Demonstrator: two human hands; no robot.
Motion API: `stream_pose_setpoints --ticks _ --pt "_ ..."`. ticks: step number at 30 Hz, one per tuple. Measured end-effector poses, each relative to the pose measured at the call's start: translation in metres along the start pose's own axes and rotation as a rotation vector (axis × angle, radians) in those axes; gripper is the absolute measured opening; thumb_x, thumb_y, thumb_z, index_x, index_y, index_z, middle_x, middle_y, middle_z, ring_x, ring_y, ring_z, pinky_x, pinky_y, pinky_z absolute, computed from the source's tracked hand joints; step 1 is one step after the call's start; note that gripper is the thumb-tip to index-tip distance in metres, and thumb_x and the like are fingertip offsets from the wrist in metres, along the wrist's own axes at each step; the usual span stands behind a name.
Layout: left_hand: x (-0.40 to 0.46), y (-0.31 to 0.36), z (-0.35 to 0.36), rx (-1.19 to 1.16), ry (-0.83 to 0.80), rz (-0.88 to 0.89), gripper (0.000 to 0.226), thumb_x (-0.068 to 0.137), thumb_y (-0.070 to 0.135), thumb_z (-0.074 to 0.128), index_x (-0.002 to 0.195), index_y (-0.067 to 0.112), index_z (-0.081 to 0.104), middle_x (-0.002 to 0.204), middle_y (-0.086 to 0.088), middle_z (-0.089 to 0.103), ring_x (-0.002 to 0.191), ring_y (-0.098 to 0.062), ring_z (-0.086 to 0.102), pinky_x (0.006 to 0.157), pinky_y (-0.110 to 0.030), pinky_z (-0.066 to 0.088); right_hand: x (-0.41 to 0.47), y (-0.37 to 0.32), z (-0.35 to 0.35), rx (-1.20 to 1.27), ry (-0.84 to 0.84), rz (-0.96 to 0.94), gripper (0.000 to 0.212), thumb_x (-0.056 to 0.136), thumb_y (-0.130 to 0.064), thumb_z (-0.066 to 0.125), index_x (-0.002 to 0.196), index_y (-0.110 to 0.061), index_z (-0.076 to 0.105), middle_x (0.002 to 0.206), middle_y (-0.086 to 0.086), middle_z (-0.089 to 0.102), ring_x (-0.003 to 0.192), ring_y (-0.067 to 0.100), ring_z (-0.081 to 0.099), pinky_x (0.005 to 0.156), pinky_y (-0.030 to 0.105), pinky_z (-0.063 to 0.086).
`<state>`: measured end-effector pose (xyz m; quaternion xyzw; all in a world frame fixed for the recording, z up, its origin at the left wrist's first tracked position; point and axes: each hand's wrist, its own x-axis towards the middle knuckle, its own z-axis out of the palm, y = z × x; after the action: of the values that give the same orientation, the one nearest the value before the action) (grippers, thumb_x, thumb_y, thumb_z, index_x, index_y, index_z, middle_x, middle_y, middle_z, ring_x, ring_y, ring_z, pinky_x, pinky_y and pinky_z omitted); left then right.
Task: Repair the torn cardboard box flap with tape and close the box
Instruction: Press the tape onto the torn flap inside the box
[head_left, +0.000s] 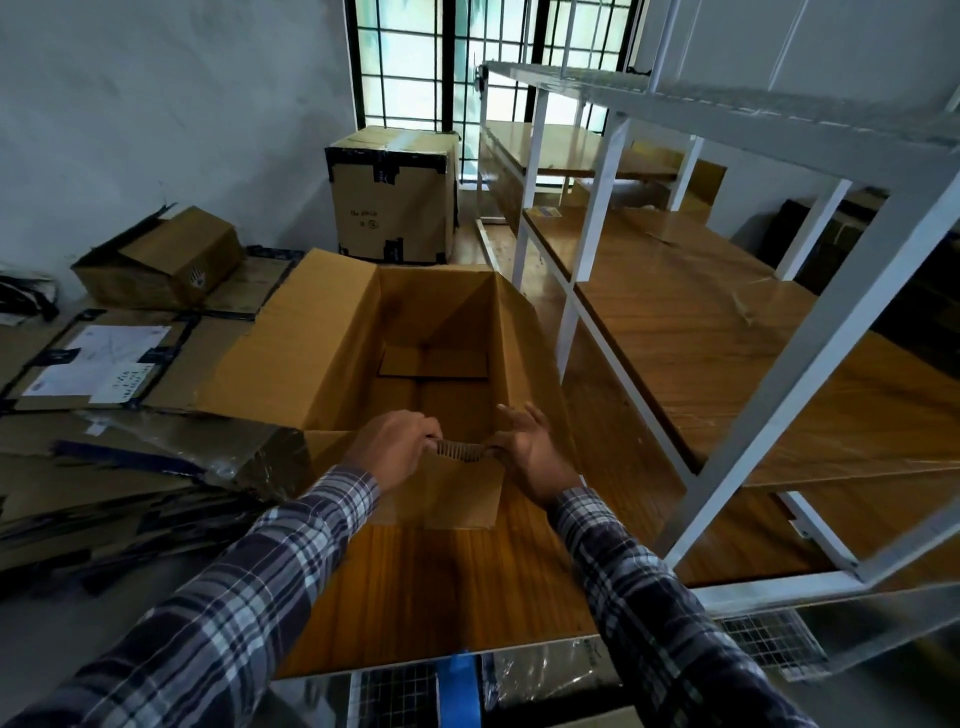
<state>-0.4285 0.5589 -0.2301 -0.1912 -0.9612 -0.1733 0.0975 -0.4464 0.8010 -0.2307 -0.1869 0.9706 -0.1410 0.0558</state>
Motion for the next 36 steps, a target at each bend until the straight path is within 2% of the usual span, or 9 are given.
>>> stream_pose_setpoints --ticks 5,9,12,16,20,24,28,32,36 --pt "-0.008 -0.012 -0.004 -0.074 0.002 -0.027 0.019 0.101 0.019 0.063 0.11 0.028 0.076 0.102 0.01 0.072 0.097 -0.008 0.062 0.087 -0.034 0.055 -0.005 0.011 -0.001 0.059 -0.032 0.034 0.033 0.108 -0.025 0.054 0.139 -0.031 0.062 0.175 -0.004 0.007 0.16 0.031 -0.01 0.129 0.052 0.007" --pt "-0.008 -0.008 -0.007 -0.082 -0.002 -0.065 0.018 0.099 0.022 0.066 0.11 0.032 0.077 0.102 0.013 0.072 0.097 -0.005 0.063 0.088 -0.034 0.056 0.001 0.016 0.009 0.145 0.074 0.017 0.034 0.103 -0.013 0.059 0.135 -0.019 0.069 0.163 0.008 0.038 0.156 0.034 0.022 0.127 0.036 0.019" --pt "-0.015 -0.023 -0.011 -0.055 0.0 -0.084 0.017 0.098 0.031 0.065 0.11 0.038 0.076 0.099 0.016 0.073 0.095 -0.006 0.063 0.087 -0.038 0.056 0.0 0.027 0.019 0.128 0.142 0.037 0.04 0.106 -0.024 0.055 0.145 -0.031 0.057 0.165 -0.008 0.024 0.153 0.019 0.023 0.099 0.018 0.034" --pt "-0.017 -0.027 -0.012 0.024 -0.004 -0.124 0.016 0.097 0.04 0.062 0.109 0.045 0.071 0.096 0.017 0.069 0.094 -0.007 0.061 0.088 -0.041 0.056 0.0 0.019 0.02 -0.075 0.125 -0.065 0.03 0.103 -0.019 0.061 0.131 -0.019 0.069 0.158 0.015 0.045 0.155 0.039 0.026 0.125 0.048 0.02" --pt "-0.009 -0.002 -0.013 0.083 0.044 -0.013 0.034 0.096 0.029 0.069 0.129 0.037 0.068 0.114 0.014 0.069 0.108 -0.01 0.059 0.098 -0.033 0.044 -0.002 -0.001 0.012 -0.175 0.247 -0.165 0.041 0.104 -0.03 0.06 0.143 -0.019 0.057 0.155 0.012 0.051 0.156 0.029 0.028 0.129 0.053 0.012" --pt "-0.001 0.024 -0.001 0.171 0.026 0.013 0.021 0.101 0.024 0.058 0.113 0.034 0.071 0.099 0.013 0.065 0.096 -0.011 0.054 0.089 -0.031 0.042 -0.001 -0.025 0.023 -0.152 0.297 -0.242 0.021 0.104 -0.025 0.054 0.12 -0.024 0.068 0.113 0.0 0.073 0.114 0.02 0.064 0.109 0.046 0.047" --pt "0.001 0.025 0.001 0.19 0.033 -0.006 0.017 0.102 0.025 0.057 0.108 0.033 0.071 0.092 0.013 0.064 0.087 -0.008 0.049 0.08 -0.029 0.036 -0.001 -0.03 0.022 -0.035 0.333 -0.228 0.021 0.104 -0.015 0.056 0.121 -0.02 0.067 0.102 0.002 0.07 0.089 0.016 0.066 0.081 0.033 0.059" --pt "-0.003 0.012 -0.007 0.161 -0.018 0.011 0.021 0.103 0.027 0.057 0.115 0.034 0.073 0.097 0.013 0.067 0.086 -0.005 0.047 0.078 -0.028 0.03 0.005 -0.013 0.023 -0.068 0.275 -0.209 0.02 0.107 -0.025 0.053 0.121 -0.023 0.067 0.104 0.0 0.069 0.095 0.016 0.066 0.097 0.036 0.053" --pt "-0.003 0.01 -0.009 0.137 -0.027 -0.002 0.022 0.105 0.028 0.055 0.115 0.034 0.074 0.099 0.014 0.068 0.086 -0.004 0.046 0.078 -0.027 0.028 0.006 0.008 0.036 -0.126 0.252 -0.205 0.028 0.106 -0.037 0.047 0.122 -0.028 0.068 0.132 0.001 0.066 0.128 0.02 0.057 0.115 0.046 0.043"
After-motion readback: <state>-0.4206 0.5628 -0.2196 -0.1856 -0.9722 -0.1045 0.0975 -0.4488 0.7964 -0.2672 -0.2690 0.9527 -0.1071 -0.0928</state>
